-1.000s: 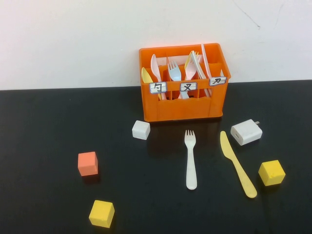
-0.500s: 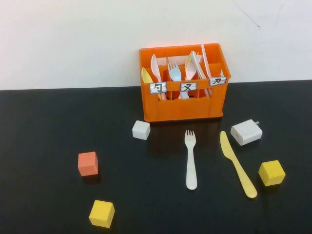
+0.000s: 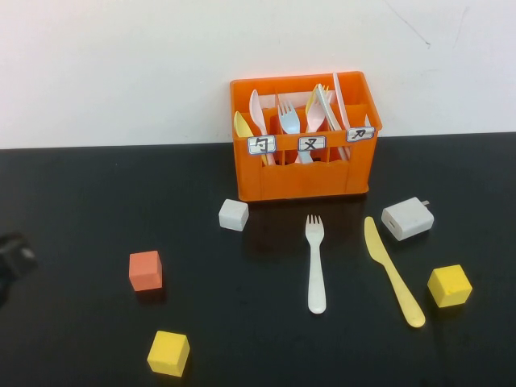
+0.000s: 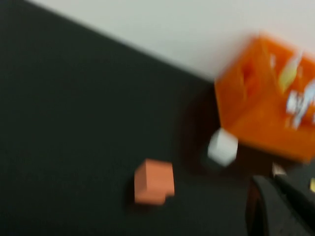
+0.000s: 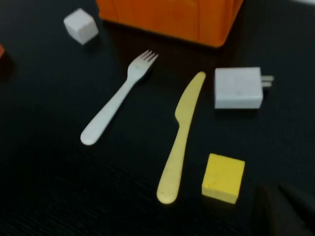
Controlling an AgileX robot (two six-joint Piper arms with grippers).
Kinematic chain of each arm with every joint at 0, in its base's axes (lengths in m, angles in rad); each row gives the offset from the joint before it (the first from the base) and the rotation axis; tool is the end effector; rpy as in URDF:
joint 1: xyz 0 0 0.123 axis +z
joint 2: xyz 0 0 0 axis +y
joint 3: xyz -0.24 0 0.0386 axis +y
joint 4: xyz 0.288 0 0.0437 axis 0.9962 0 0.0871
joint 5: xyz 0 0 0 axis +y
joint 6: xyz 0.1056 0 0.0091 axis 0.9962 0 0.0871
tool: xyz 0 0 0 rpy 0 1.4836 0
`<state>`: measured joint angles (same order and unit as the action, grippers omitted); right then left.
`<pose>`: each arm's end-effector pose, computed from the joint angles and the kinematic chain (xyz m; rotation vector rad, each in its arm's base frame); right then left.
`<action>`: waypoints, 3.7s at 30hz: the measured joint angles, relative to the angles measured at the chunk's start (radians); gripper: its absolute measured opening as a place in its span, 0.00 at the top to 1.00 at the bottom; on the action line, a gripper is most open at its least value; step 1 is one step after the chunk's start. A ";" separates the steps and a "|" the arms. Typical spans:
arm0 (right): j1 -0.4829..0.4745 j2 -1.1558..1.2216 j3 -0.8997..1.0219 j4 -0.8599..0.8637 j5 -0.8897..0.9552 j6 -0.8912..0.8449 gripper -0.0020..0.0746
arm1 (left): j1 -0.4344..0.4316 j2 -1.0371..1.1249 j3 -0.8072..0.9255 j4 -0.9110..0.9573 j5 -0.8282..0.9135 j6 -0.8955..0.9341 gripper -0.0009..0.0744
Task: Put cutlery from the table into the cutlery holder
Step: Pick up the knife
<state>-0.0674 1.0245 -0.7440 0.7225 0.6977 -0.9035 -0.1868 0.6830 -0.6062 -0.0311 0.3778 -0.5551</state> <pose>0.2694 0.0270 0.2446 -0.4864 2.2052 0.3103 0.2234 -0.0435 0.2877 -0.3818 1.9367 -0.5201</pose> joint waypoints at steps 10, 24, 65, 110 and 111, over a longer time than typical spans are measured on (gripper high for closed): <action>0.161 0.437 -0.171 -0.044 -0.055 -0.025 0.98 | -0.078 0.165 -0.034 -0.099 0.203 0.148 0.99; 0.423 0.760 -0.528 -0.569 0.149 0.337 0.97 | -0.080 0.216 -0.034 -0.110 0.355 0.189 0.99; 0.425 0.986 -0.624 -0.490 0.105 0.315 0.49 | -0.080 0.400 -0.036 -0.584 0.274 0.625 0.99; 0.534 0.993 -0.633 -0.590 0.034 0.465 0.84 | -0.080 0.401 -0.036 -0.669 0.255 0.709 0.99; 0.534 0.986 -0.626 -0.580 0.032 0.465 0.84 | -0.080 0.401 -0.036 -0.669 0.255 0.709 0.99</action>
<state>0.4665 2.0107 -1.3702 0.1422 0.7300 -0.4385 -0.2667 1.0844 -0.6425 -0.7004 0.6332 0.1536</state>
